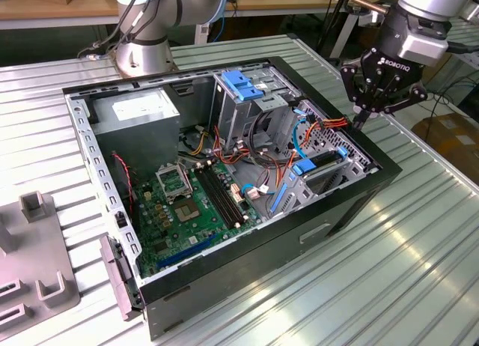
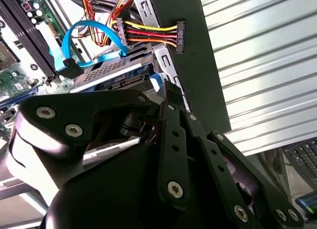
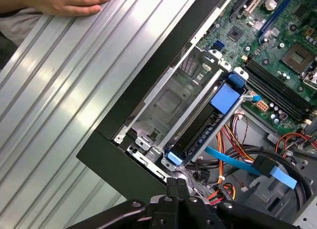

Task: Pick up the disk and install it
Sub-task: 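Insert the first disk wire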

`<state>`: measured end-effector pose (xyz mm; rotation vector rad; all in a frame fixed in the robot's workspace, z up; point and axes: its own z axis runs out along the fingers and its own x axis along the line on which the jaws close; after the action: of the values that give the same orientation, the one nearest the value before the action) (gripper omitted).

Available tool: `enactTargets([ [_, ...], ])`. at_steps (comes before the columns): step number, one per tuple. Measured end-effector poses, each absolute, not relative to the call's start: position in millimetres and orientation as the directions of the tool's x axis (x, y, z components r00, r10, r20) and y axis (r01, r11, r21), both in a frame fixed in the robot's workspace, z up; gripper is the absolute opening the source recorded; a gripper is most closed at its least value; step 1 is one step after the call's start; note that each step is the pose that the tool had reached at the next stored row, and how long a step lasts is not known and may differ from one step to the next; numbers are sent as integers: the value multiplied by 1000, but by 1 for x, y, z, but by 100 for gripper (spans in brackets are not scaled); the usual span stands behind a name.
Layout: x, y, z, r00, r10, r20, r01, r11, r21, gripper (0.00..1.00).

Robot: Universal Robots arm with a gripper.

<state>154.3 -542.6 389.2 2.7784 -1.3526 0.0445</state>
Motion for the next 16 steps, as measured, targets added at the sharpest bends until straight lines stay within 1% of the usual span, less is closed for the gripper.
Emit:
enactTargets([
  [3, 154, -543, 389, 619, -784, 48, -785, -618, 33, 11],
  [4, 154, -543, 389, 619, -784, 48, -785, -618, 33, 18],
  [9, 154, -543, 389, 619, -784, 48, -785, -618, 33, 18],
  [10, 154, -543, 389, 620, -783, 48, -785, -619, 33, 25],
  [16, 154, -543, 389, 629, -776, 48, -777, -628, 33, 25],
])
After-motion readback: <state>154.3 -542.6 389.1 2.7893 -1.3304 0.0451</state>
